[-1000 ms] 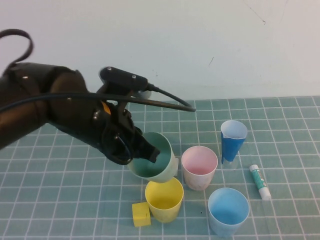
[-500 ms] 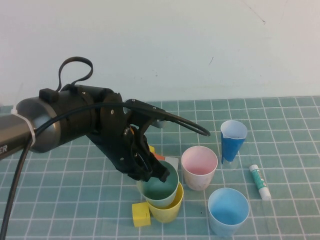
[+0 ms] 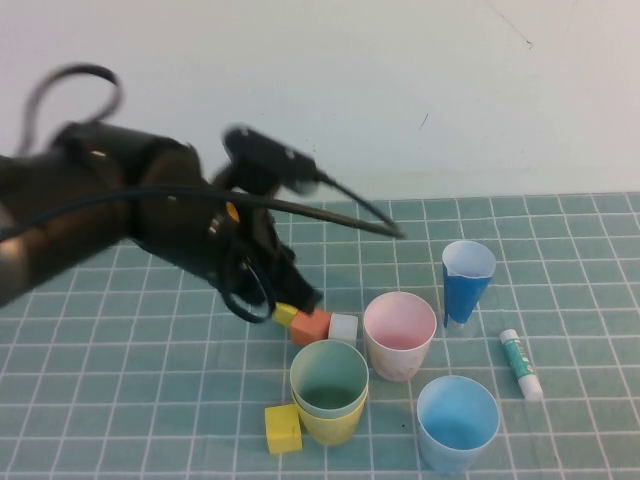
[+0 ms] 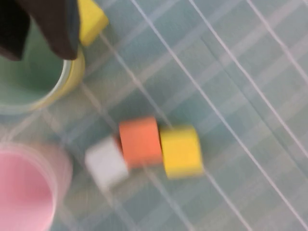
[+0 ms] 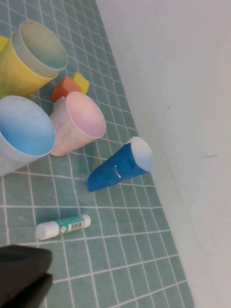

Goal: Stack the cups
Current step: Place the green cup on the yellow cup, then pick up the pink cup

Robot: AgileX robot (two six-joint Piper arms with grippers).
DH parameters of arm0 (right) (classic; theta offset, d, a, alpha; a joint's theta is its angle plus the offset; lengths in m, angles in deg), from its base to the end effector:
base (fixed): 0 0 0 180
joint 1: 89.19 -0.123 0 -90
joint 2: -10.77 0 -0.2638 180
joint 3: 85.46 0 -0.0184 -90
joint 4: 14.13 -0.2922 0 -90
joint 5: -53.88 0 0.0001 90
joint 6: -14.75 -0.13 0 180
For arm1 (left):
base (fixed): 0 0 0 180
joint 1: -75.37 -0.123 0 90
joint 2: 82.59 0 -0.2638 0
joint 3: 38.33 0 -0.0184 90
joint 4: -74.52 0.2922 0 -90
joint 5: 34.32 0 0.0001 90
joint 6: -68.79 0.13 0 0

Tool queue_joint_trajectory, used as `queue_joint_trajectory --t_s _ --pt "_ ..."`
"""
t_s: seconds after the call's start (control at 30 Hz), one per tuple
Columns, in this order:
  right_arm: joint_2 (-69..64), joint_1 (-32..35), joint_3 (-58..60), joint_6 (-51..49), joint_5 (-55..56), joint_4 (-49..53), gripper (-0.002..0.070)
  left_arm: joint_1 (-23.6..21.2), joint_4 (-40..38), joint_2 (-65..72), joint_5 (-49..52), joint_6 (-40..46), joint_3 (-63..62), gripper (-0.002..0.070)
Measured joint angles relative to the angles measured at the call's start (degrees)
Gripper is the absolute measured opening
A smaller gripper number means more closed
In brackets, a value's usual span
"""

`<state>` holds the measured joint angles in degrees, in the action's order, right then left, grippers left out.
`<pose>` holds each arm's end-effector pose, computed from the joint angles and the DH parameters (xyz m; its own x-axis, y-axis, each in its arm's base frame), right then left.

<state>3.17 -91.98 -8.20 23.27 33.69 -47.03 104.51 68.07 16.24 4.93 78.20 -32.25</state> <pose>0.1514 0.0318 0.1757 -0.2811 0.3665 -0.8869 -0.1326 0.9005 0.4142 0.3482 -0.2047 0.2213 -0.6642 0.4581 -0.5907 0.5750 0.8181 -0.0121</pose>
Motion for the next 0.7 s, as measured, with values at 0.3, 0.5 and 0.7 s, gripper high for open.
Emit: queue_joint_trajectory --t_s 0.3,0.5,0.7 --pt "-14.1 0.0 -19.2 5.8 -12.7 11.1 0.0 0.0 0.4 -19.4 -3.3 -0.6 3.7 0.0005" --pt "-30.1 0.0 -35.5 14.8 -20.0 15.8 -0.0001 0.0 0.7 -30.5 -3.3 -0.6 13.5 0.0002" --pt "-45.4 0.0 -49.5 22.7 -30.2 15.9 -0.0001 0.0 0.8 -38.6 -4.3 -1.1 24.5 0.0001"
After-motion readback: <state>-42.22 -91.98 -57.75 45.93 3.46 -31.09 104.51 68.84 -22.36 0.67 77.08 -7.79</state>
